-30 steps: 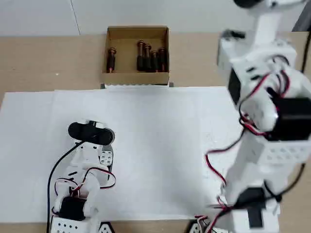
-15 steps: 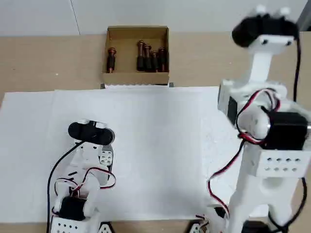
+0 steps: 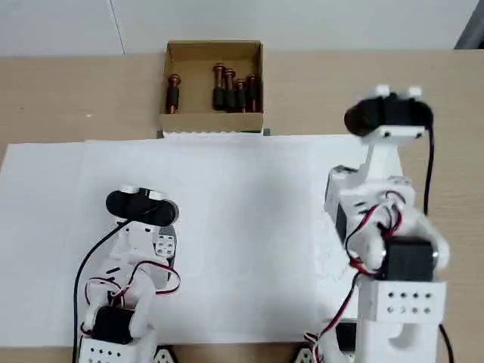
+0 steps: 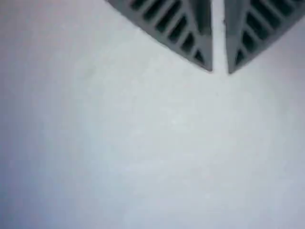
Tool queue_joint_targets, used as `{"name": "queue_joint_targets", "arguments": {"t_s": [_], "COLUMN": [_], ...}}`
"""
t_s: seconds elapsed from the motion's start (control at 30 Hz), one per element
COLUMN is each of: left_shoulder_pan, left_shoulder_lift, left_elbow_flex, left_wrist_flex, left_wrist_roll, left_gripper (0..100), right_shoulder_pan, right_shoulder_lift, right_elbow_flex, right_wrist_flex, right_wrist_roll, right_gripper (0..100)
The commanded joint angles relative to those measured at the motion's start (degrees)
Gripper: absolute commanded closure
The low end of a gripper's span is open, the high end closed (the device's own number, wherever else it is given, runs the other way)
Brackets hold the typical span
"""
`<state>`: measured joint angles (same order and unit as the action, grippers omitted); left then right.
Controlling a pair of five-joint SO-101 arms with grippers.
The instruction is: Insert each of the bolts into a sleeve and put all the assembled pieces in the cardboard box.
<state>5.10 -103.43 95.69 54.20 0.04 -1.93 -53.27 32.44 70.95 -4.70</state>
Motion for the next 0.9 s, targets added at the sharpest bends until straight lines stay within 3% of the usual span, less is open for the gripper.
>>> {"name": "queue_joint_targets", "arguments": {"t_s": [0.0,0.43,0.87], "left_shoulder_pan": [-0.35,-0.35,-0.35], "left_shoulder_lift": [-0.62,-0.62,-0.62], "left_elbow_flex": [-0.31,-0.31,-0.31], "left_wrist_flex": [0.00,0.00,0.00], "left_wrist_roll": [-0.44,-0.44,-0.44], "left_gripper": [99,99,99], "right_shoulder_pan": [0.04,-4.88,-4.88], "right_shoulder_lift": [-5.58,-22.37,-44.09], "right_elbow_flex": [9.67,41.67,61.45], "right_wrist_flex": [-6.64,-26.77,-29.67], "right_wrist_roll": [-0.70,-0.44,-0.26], "right_gripper": [99.5,99.5,99.5]}}
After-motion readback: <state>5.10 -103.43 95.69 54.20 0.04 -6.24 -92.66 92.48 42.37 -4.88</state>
